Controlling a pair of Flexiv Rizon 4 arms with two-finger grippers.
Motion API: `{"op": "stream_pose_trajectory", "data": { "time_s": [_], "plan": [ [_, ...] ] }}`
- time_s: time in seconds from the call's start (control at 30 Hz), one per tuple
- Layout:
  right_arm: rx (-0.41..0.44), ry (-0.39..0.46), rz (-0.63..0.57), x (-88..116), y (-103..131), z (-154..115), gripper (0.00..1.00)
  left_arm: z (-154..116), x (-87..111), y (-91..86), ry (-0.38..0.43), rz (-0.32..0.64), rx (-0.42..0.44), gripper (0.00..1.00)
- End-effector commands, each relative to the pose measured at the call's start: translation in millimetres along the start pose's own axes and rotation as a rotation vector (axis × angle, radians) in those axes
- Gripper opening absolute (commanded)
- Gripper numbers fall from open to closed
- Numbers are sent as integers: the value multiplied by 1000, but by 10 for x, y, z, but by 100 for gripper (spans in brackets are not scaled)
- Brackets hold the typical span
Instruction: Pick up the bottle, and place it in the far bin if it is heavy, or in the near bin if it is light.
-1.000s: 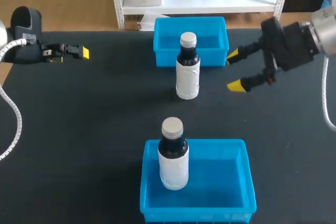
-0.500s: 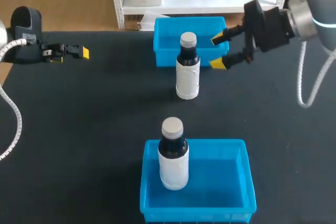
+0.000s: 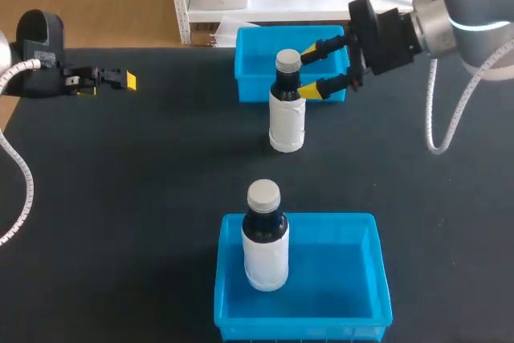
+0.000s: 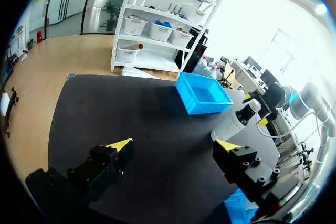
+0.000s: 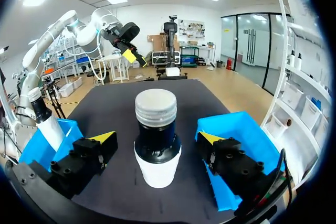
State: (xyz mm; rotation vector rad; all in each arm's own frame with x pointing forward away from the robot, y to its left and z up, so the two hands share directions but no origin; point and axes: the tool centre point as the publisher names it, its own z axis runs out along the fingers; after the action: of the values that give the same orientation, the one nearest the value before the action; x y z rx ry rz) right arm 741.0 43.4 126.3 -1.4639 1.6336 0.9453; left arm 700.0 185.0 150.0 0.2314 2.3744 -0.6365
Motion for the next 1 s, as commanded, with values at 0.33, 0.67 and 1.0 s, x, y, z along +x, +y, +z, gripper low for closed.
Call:
{"op": "stream_pose_trajectory", "data": {
  "time_s": [0.33,0.67,1.0],
  "plan": [
    [-38,0,-18,-115,8,264,100,0,0,0,0,0,0,100],
    [-39,10,-27,-145,11,301,84,0,0,0,0,0,0,100],
    [-38,46,-31,-130,5,293,92,0,0,0,0,0,0,100]
  ]
}}
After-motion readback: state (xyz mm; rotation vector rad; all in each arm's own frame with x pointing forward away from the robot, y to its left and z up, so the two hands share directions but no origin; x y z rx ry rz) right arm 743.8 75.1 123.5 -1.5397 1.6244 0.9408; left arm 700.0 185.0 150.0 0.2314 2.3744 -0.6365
